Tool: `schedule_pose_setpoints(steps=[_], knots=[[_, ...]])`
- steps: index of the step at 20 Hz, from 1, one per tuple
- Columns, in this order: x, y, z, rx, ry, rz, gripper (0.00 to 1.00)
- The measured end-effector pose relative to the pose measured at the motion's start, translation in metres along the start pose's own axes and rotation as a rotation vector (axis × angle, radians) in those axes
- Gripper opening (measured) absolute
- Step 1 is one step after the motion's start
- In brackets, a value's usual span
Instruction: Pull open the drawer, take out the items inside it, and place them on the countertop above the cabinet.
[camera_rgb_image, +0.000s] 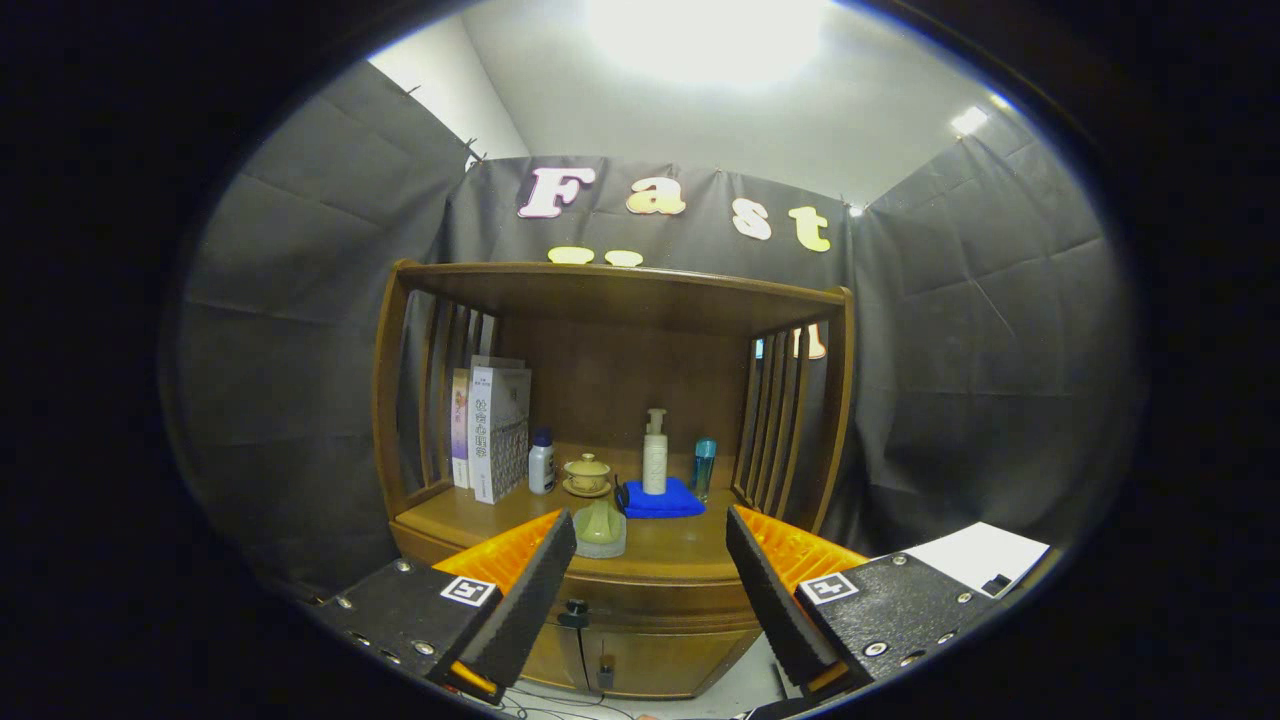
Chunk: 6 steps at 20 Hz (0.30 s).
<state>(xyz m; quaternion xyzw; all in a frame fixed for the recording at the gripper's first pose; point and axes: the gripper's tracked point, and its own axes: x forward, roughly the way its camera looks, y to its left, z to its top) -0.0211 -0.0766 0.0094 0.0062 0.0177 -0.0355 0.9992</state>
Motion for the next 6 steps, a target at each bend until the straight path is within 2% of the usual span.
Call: schedule_pose_setpoints(steps=[6], knots=[[0.0016, -0.0029, -0.0016, -0.006, 0.006, -0.005, 0.94]])
